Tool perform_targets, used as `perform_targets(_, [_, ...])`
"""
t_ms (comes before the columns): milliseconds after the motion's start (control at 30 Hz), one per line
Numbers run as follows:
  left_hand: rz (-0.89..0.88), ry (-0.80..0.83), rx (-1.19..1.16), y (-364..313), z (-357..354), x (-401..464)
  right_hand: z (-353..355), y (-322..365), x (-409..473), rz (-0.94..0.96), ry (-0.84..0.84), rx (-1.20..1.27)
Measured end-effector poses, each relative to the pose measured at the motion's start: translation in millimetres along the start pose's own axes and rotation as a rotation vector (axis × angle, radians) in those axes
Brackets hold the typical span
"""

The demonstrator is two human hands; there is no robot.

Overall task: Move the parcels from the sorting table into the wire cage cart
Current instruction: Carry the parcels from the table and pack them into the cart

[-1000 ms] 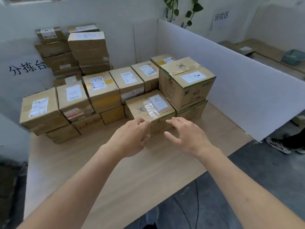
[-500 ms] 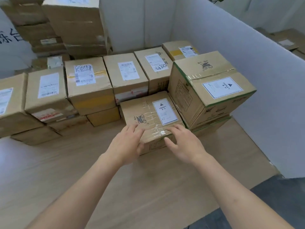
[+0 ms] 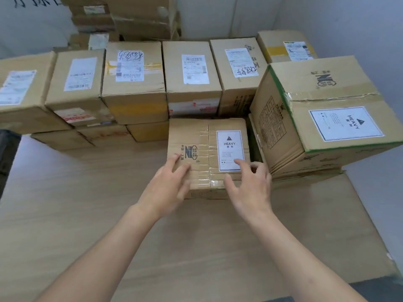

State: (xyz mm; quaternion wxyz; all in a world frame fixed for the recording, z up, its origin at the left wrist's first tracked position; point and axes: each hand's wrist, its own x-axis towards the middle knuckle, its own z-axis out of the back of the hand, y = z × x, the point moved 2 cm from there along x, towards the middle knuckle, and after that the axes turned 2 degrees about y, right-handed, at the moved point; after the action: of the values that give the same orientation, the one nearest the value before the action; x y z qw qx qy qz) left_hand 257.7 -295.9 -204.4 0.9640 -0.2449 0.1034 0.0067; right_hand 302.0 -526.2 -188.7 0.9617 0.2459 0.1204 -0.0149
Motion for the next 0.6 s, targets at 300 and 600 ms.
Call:
perform_targets(300, [0.238, 0.022, -0.386, 18.2, -7.8, -29.7, -15.1, -15.7, -10.4, 0.062, 0.274, 0.220])
perform_targets(600, [0.259, 0.043, -0.388, 30.6, 19.5, -51.8, -8.4, 12.0, -34.4, 0.080, 0.254, 0.265])
